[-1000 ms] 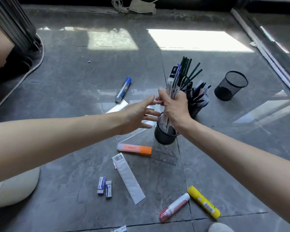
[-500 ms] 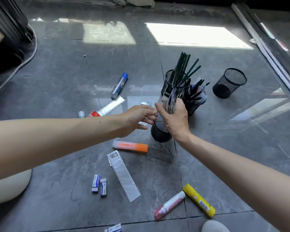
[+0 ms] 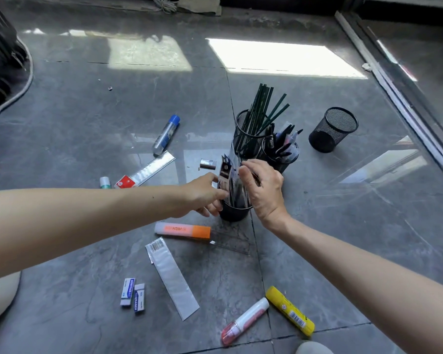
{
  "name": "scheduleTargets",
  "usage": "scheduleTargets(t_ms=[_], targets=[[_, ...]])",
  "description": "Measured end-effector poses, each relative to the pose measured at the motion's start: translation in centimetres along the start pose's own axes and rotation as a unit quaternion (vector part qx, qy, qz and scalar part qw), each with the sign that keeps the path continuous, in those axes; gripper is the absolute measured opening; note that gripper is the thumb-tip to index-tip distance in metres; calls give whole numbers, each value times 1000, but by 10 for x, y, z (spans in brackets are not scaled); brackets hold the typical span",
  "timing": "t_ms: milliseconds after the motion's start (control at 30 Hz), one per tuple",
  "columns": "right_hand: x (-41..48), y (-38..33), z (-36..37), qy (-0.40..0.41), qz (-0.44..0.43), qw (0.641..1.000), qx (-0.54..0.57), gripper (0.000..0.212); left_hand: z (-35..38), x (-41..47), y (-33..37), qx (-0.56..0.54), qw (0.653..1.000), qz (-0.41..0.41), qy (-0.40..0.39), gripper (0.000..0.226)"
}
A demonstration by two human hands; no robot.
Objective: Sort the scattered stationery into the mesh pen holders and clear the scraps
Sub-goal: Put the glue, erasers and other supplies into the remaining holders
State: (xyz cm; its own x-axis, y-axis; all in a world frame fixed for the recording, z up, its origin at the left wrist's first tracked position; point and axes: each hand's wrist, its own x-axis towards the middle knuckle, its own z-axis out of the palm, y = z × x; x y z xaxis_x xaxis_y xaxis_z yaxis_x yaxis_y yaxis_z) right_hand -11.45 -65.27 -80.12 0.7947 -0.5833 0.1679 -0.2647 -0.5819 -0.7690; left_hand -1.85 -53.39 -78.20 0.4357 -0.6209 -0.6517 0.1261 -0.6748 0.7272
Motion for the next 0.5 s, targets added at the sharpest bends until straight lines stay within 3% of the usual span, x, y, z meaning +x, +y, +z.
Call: scheduleTargets(t_ms=[100, 333, 500], targets=[[1, 4, -7, 16, -9, 1000, -12, 93, 8, 5, 4, -8, 1000, 6, 13, 16], [24, 32, -30, 159, 148, 974, -66, 25, 22, 25, 15, -98, 991, 13, 85, 23], [44, 61, -62, 192, 175, 956, -137, 24, 33, 34, 22, -164, 979, 33, 119, 31]])
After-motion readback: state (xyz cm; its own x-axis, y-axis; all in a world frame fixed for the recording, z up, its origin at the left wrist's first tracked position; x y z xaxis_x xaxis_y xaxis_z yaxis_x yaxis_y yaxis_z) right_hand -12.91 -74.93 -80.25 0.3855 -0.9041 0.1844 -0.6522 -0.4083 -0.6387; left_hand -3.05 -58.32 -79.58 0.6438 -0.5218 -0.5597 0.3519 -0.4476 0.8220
